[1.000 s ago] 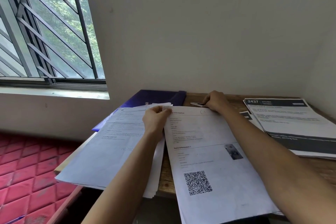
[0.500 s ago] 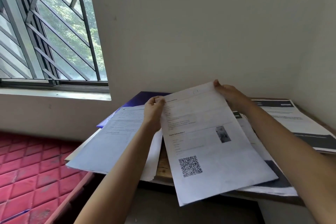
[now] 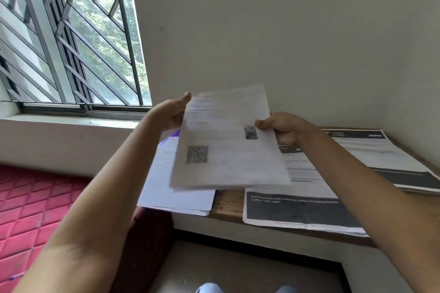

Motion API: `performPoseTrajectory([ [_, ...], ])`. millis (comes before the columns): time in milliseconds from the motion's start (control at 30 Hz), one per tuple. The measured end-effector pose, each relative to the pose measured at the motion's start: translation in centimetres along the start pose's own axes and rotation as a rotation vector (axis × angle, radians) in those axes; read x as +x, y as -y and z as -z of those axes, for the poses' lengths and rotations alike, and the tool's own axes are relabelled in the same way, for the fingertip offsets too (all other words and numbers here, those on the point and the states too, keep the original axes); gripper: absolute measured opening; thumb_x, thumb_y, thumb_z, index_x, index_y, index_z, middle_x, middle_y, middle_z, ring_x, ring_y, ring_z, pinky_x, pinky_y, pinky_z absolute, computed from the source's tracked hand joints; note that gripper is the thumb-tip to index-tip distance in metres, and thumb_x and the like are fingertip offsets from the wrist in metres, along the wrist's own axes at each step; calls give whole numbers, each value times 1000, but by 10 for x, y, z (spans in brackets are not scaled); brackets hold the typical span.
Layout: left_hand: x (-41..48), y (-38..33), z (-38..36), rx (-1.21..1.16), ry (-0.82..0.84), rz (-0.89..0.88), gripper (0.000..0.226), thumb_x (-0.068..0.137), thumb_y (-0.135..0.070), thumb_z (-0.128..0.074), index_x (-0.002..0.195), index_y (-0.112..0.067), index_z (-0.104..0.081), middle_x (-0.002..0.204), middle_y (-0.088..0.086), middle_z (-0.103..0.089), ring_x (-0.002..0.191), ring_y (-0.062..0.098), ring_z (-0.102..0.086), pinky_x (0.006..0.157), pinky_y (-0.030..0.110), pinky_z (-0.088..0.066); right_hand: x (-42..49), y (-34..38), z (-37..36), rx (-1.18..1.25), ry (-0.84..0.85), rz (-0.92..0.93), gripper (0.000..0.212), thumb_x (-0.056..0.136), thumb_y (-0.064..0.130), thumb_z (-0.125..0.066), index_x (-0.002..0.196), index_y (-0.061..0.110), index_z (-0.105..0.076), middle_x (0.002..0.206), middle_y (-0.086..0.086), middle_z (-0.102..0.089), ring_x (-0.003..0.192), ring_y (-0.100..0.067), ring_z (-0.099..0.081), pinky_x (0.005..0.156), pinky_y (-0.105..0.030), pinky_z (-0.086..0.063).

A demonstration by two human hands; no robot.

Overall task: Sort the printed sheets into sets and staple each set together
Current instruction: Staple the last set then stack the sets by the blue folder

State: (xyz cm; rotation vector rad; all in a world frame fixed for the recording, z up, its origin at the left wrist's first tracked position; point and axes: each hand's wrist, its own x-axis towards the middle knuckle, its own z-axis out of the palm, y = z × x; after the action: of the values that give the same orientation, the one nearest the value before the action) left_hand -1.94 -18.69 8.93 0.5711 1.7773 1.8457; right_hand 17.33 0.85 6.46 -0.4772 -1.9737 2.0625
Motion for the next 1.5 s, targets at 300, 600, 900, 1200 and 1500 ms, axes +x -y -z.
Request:
performPoseTrajectory([
  [300, -12, 31, 88, 830, -167, -29, 16, 83, -12, -72, 89, 2, -68, 74, 15, -55, 63, 21, -49, 60, 27, -36, 36, -36, -102, -432, -334, 79, 24, 89, -2, -53, 113, -5, -50, 118, -19, -57, 109, -35, -57, 92, -38, -50],
  [600, -19, 77, 92, 1025, -402, -63, 7, 78, 1, -61, 75, -1, -67, 76, 12, -59, 68, 21, -50, 53, 25, -35, 33, -59, -142, -799, -310, 52, 70, 92, 5, -52, 141, -18, -9, 150, -29, -17, 140, -35, -24, 111, -28, -26],
  [900, -26, 75, 70, 1028, -419, -114, 20, 76, -1, -48, 61, -10, -38, 72, 10, -50, 74, 31, -48, 53, 27, -35, 24, -56, -128, -968, -414, 28, 54, 87, 14, -55, 136, 3, -35, 142, -18, -28, 132, -33, -28, 105, -35, -33],
  [1200, -40, 51, -35, 714, -133, -262, 24, 87, -16, -66, 108, -5, -68, 102, 9, -63, 92, 22, -59, 86, 34, -55, -22, -18, -16, -1093, -572, -18, 19, 87, 13, -54, 101, 1, -60, 105, -17, -62, 97, -31, -59, 75, -32, -48],
  [1500, -50, 81, -127, 870, 87, -72, 37, 91, -21, -61, 123, -2, -56, 117, 13, -61, 103, 24, -60, 83, 28, -50, -80, -57, 54, -1171, -634, -217, 46, 88, 26, -64, 124, 1, -53, 123, -16, -58, 108, -31, -57, 85, -34, -46],
])
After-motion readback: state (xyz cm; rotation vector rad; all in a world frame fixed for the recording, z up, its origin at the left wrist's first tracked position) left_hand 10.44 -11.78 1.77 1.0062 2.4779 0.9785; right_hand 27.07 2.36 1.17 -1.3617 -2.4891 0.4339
